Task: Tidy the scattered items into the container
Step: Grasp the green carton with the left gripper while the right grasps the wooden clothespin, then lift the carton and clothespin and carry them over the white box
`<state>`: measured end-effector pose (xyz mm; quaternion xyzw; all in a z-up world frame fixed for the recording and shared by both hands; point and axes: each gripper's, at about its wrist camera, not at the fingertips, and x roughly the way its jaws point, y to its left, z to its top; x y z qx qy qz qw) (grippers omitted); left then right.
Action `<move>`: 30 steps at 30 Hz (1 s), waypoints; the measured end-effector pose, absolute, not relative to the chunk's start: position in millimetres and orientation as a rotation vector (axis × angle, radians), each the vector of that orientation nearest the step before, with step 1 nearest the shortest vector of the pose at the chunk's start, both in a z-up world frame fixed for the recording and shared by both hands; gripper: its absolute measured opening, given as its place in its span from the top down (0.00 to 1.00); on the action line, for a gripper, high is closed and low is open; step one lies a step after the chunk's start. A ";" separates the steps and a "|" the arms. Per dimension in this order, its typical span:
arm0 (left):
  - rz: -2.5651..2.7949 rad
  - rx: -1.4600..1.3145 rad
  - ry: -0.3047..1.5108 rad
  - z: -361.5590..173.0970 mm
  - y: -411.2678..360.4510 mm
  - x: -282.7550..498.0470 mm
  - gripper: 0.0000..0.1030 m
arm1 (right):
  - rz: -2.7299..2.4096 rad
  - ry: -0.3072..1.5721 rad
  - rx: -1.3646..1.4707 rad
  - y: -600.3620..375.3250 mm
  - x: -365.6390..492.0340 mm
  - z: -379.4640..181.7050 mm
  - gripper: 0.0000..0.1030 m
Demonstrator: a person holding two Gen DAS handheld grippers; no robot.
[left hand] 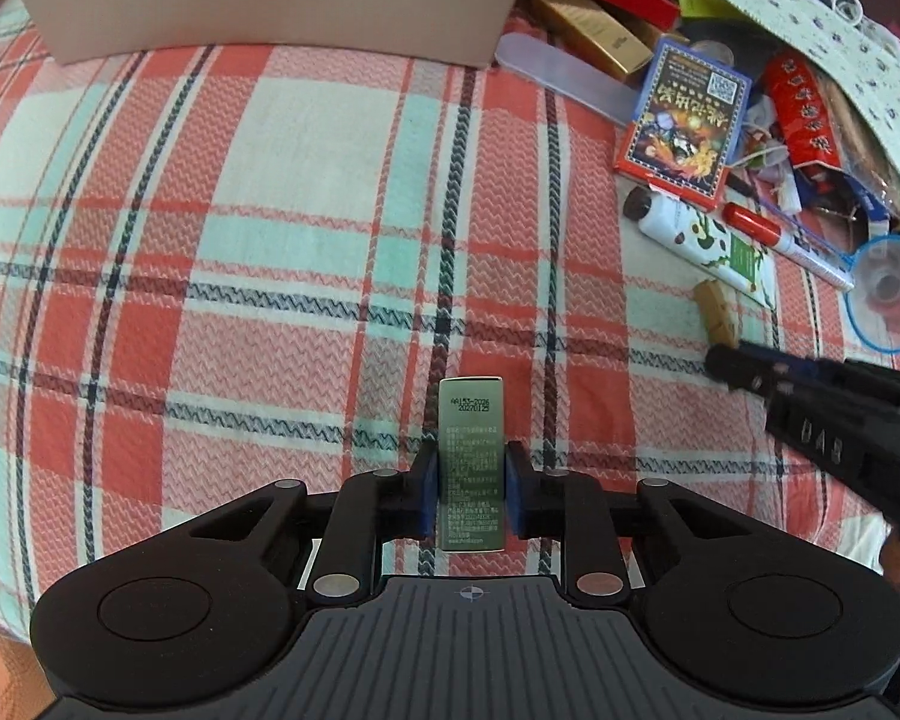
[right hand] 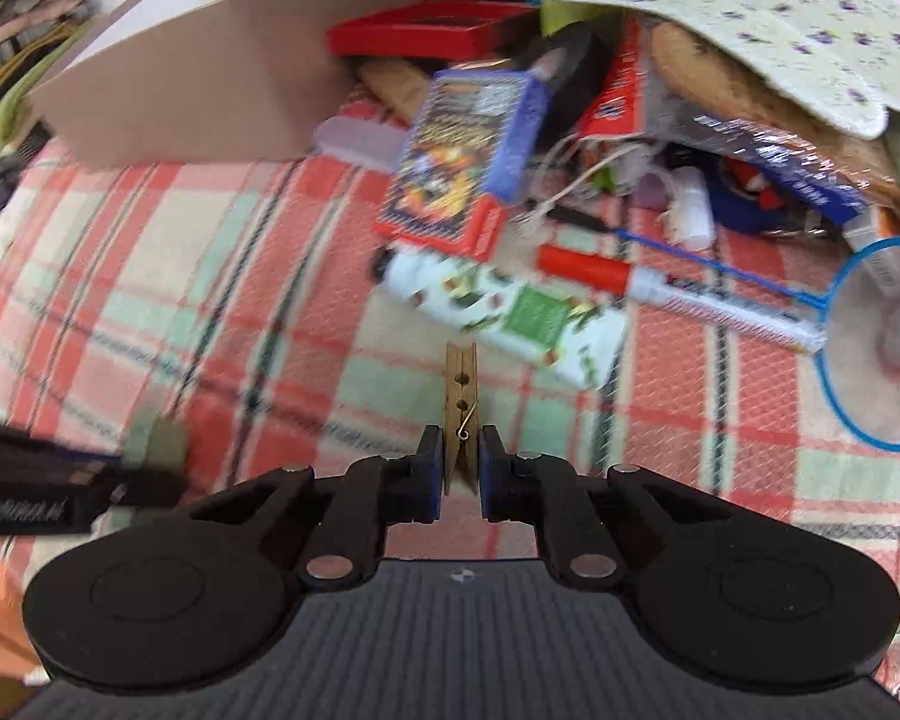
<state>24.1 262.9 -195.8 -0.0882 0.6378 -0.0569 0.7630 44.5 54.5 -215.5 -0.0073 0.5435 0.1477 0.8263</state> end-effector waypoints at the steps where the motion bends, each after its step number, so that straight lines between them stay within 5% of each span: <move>1: -0.125 -0.193 1.395 -197.2 263.4 23.1 0.81 | 0.332 1.163 -0.019 55.9 40.9 -215.1 0.87; 2: -0.123 -0.195 1.403 -199.2 263.9 21.9 0.80 | 0.342 1.171 -0.023 57.3 37.7 -215.9 0.87; 4: -0.128 -0.202 1.406 -201.5 264.6 19.4 0.63 | 0.352 1.181 -0.033 60.0 32.2 -217.5 0.86; 12: -0.146 -0.193 1.396 -199.3 261.8 10.5 0.53 | 0.329 1.190 -0.026 62.7 34.7 -218.4 0.85; 14: -0.148 -0.188 1.400 -198.8 261.4 9.2 0.54 | 0.332 1.192 -0.047 65.3 34.4 -218.7 0.85; 16: -0.139 -0.160 1.408 -196.8 261.1 8.5 0.80 | 0.344 1.201 -0.061 67.5 34.8 -218.1 0.82; 30: -0.121 -0.198 1.347 -159.5 279.0 -1.0 0.81 | 0.553 1.178 -0.034 92.2 32.4 -170.4 0.87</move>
